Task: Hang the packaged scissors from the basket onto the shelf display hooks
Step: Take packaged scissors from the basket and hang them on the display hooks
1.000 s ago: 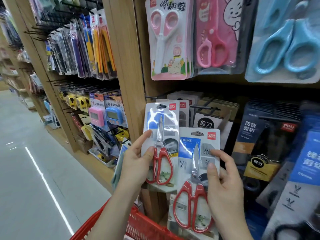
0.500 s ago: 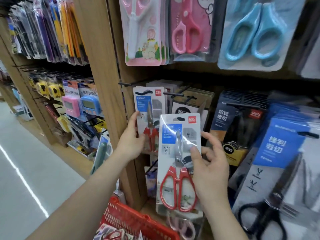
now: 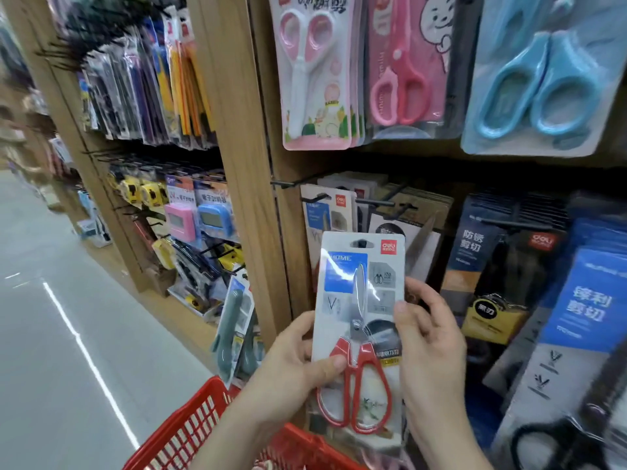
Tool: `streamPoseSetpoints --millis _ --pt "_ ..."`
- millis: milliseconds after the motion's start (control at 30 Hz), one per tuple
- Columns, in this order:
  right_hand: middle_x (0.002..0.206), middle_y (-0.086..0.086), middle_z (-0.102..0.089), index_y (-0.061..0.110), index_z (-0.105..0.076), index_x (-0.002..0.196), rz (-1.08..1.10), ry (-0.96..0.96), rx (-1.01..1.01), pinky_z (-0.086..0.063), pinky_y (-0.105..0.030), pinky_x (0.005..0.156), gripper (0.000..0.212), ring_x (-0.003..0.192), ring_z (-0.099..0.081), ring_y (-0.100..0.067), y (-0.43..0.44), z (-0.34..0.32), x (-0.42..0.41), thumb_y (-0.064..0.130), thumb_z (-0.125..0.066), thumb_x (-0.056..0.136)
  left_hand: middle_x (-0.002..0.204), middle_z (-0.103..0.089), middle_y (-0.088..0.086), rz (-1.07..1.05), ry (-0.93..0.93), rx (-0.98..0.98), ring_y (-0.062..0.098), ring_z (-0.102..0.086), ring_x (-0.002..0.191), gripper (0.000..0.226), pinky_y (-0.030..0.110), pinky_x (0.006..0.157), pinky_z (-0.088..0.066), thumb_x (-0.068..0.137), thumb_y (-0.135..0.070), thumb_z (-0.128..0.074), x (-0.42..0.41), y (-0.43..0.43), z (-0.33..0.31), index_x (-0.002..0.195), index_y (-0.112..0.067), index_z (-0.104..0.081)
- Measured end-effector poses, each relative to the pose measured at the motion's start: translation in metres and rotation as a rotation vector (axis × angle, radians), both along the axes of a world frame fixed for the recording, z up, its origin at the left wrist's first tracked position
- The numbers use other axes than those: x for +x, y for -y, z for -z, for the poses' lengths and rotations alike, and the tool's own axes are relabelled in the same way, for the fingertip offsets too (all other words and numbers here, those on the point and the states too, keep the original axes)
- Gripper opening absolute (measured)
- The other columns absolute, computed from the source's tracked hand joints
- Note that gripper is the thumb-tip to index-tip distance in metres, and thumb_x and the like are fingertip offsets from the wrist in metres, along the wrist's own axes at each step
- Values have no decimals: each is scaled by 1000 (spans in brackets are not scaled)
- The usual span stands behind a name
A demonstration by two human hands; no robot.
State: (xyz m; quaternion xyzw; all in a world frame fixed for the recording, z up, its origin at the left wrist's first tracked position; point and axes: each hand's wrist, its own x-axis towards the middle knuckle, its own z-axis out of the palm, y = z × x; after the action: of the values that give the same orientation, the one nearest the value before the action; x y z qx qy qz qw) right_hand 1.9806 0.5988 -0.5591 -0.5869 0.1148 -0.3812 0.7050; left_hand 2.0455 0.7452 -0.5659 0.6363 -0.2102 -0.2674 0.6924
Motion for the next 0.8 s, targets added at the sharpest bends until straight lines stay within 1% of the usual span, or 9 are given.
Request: streamPoseSetpoints --millis 100,167,233,300,467,633,667,733,800 --pt "90 2 -75 33 -59 121 -189 -55 -54 -60 -29 74 32 84 -74 -13 -12 2 0 17 -60 92 108 -72 23 -174 -1 -105 42 -71 95 53 53 82 -58 83 0 -68 9 -9 0 131 -17 -51" --pt "94 1 -76 34 -57 126 -311 -106 -91 -62 -35 75 39 84 -75 -18 -20 5 2 15 -61 92 111 -72 21 -259 8 -165 42 -70 99 50 57 86 -56 87 3 -60 16 -13 -4 131 -19 -52" --pt "100 3 -76 34 -53 131 -348 -136 -153 -62 -40 76 43 85 -75 -20 -25 5 4 9 -58 96 114 -72 18 -278 31 -179 41 -69 103 47 60 90 -54 93 6 -54 20 -14 -9 129 -23 -53" --pt "103 5 -76 33 -52 133 -335 -121 -176 -62 -36 75 45 86 -75 -18 -25 4 5 7 -57 96 117 -71 16 -277 56 -182 41 -68 106 47 60 90 -53 93 5 -54 24 -15 -14 130 -24 -52" --pt "106 4 -77 34 -53 128 -371 -93 -84 -61 -28 73 47 93 -75 -18 -21 -1 9 1 -55 95 114 -74 11 -290 136 -157 33 -72 101 51 48 83 -58 94 -1 -57 36 -7 -20 137 -27 -48" --pt "110 9 -75 34 -54 128 -380 -116 -142 -59 -25 79 47 100 -73 -11 -23 1 13 -1 -52 97 104 -75 11 -386 133 -116 28 -74 94 57 50 83 -59 91 -23 -61 38 -5 -14 140 -43 -41" --pt "110 10 -75 34 -55 129 -368 -129 -147 -59 -25 81 47 100 -72 -10 -24 2 14 -1 -52 97 104 -73 10 -395 160 -65 23 -74 94 53 45 80 -60 93 -24 -60 37 -6 -12 140 -43 -44" --pt "113 10 -74 35 -55 132 -340 -154 -177 -59 -30 85 49 103 -71 -9 -23 4 16 0 -52 98 107 -69 3 -377 269 85 9 -71 96 47 25 75 -59 94 -31 -60 36 -10 -9 138 -41 -49" --pt "115 12 -73 35 -54 134 -325 -174 -215 -59 -31 89 50 106 -70 -7 -20 5 17 0 -51 99 119 -62 -6 -306 383 239 3 -64 108 65 21 85 -56 81 -56 -70 35 -15 -4 140 -45 -46"
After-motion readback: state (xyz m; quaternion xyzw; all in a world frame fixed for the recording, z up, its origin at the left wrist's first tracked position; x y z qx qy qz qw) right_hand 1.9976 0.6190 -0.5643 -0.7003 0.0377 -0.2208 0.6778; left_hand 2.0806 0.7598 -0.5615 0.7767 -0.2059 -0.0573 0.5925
